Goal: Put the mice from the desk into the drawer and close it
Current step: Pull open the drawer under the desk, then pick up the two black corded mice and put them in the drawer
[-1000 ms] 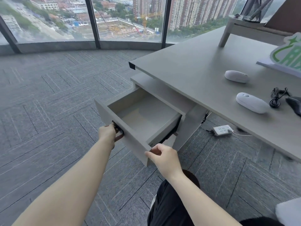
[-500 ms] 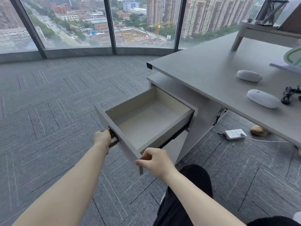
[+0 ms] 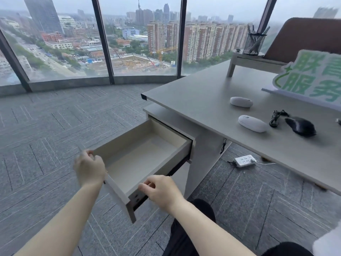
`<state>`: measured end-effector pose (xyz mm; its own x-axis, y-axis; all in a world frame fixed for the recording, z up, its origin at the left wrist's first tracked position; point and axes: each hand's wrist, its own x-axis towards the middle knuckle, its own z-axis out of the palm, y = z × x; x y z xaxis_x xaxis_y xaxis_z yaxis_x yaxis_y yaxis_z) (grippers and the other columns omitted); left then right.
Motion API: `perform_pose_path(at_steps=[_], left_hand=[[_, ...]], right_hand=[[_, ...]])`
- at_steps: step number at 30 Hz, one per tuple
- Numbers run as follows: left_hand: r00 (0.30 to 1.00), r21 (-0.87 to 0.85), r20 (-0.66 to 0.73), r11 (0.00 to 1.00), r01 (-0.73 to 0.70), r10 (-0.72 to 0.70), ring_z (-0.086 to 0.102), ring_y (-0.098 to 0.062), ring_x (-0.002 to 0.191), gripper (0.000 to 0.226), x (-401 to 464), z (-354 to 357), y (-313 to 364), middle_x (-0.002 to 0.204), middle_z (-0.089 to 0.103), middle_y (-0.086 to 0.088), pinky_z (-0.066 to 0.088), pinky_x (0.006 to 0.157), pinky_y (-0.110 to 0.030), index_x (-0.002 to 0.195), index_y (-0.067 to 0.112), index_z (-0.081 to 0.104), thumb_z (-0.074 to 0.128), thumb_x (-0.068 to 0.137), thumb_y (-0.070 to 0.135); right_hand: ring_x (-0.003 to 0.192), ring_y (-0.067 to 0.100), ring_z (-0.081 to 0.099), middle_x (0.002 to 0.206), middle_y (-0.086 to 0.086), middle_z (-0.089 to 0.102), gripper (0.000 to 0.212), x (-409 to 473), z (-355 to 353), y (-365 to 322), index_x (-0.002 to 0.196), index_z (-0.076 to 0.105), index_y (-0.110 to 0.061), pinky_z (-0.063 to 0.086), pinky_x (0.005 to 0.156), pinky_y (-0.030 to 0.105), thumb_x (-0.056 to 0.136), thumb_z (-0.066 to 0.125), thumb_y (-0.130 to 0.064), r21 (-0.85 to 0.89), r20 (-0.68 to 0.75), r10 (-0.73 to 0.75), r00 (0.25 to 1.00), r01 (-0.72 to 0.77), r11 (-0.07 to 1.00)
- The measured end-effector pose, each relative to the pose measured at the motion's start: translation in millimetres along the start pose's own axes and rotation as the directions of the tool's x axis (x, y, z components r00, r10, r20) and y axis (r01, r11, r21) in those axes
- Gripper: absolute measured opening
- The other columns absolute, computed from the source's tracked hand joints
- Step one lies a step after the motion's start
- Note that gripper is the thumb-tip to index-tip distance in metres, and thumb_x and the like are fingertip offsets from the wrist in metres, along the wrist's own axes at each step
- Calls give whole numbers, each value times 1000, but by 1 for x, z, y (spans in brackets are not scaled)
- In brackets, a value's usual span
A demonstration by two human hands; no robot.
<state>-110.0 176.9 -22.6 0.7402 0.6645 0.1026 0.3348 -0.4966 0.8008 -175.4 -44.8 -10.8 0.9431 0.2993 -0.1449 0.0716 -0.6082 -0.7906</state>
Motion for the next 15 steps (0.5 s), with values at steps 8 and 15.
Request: perform_pose_path(at_steps=[8, 15], left_hand=[[698, -335, 351, 780, -528, 624, 63, -20, 90, 20, -118, 97, 216, 99, 64, -3, 42, 80, -25, 105, 11, 70, 57, 90, 13], [256, -428, 584, 561, -709, 770, 63, -21, 105, 31, -239, 190, 333, 115, 63, -1, 38, 84, -25, 118, 24, 65, 56, 88, 27]], right_hand=[[83, 17, 68, 88, -4, 75, 19, -41, -195, 34, 99, 73, -22, 55, 76, 32, 92, 56, -29, -20, -622, 34, 783, -59, 998], [115, 35, 50, 122, 10, 60, 35, -120, -345, 137, 123, 61, -18, 45, 94, 42, 88, 59, -22, -109, -931, 103, 349, -536, 837]])
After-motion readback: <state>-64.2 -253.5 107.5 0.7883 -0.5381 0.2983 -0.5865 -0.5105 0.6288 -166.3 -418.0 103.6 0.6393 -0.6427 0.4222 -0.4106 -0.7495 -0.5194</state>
